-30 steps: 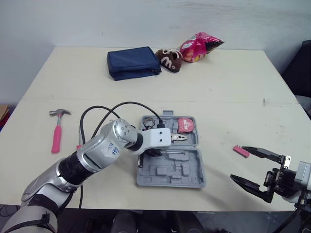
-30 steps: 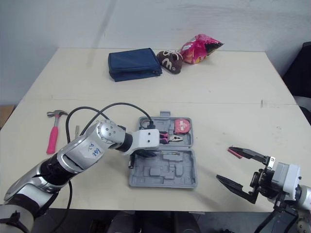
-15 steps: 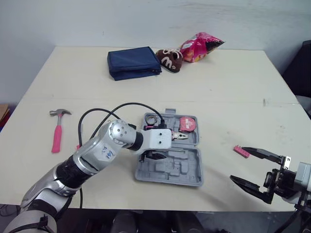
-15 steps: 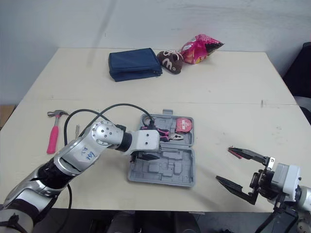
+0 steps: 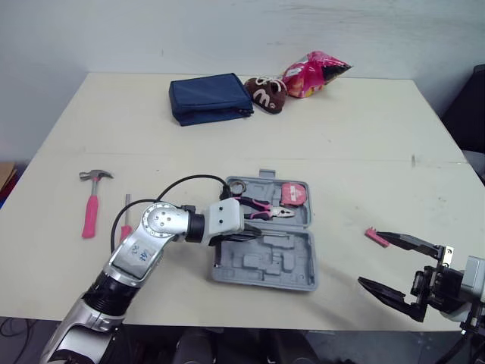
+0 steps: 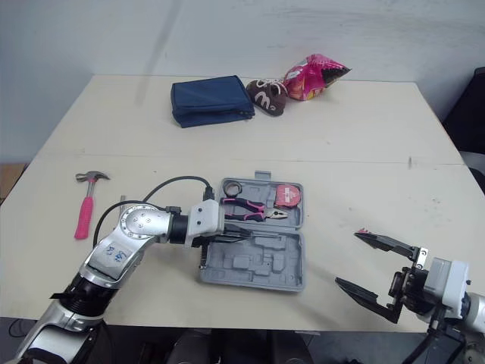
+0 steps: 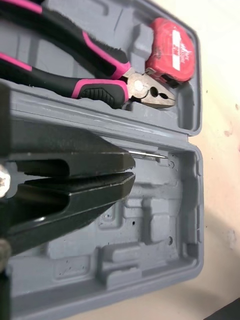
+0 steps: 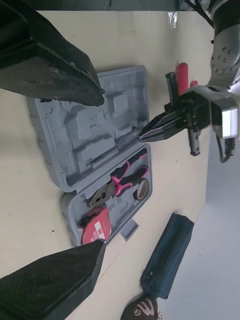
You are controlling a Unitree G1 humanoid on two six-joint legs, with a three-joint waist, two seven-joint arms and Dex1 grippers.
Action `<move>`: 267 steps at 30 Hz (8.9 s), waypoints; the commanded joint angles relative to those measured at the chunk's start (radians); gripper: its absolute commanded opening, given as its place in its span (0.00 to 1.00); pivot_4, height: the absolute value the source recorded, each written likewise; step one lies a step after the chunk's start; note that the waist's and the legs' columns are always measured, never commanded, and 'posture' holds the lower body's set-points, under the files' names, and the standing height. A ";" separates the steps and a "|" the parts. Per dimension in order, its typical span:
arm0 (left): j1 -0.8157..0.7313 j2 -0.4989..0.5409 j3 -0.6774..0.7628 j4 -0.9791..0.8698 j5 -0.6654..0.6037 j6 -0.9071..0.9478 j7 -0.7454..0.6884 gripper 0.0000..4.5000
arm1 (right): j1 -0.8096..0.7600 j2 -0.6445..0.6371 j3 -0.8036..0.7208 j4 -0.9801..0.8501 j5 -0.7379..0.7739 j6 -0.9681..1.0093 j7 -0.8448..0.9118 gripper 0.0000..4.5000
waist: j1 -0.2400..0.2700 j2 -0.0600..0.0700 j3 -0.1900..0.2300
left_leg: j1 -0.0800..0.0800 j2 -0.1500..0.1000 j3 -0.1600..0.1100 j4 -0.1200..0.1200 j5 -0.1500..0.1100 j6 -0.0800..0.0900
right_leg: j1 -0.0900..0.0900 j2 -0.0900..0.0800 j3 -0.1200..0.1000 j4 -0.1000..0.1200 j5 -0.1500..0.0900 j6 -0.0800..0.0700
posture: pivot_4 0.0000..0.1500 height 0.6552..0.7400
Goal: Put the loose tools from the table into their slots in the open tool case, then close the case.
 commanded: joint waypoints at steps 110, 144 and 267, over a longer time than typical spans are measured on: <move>0.262 0.328 0.859 0.145 -0.333 0.742 0.703 1.00 | -0.242 -0.010 0.017 0.026 0.107 0.052 0.019 1.00 | -0.016 -0.007 -0.009 | 0.015 -0.003 -0.002 -0.020 -0.009 -0.003 | 0.015 -0.012 -0.013 -0.013 -0.008 -0.007 | 1.00 1.00; 0.145 0.238 0.787 0.451 -0.151 0.685 0.741 0.12 | -0.191 -0.002 0.004 -0.045 0.084 0.055 -0.056 1.00 | -0.040 0.002 -0.014 | 0.022 -0.001 0.002 -0.021 -0.004 -0.007 | 0.012 -0.008 -0.006 -0.001 -0.008 -0.007 | 1.00 1.00; -0.040 -0.035 -0.130 0.173 0.105 0.032 -0.102 0.01 | 0.065 0.041 -0.104 -0.058 0.066 -0.003 0.058 1.00 | -0.001 -0.001 -0.001 | 0.002 0.004 0.000 0.001 -0.002 -0.005 | 0.000 0.003 -0.001 0.004 -0.004 -0.003 | 1.00 1.00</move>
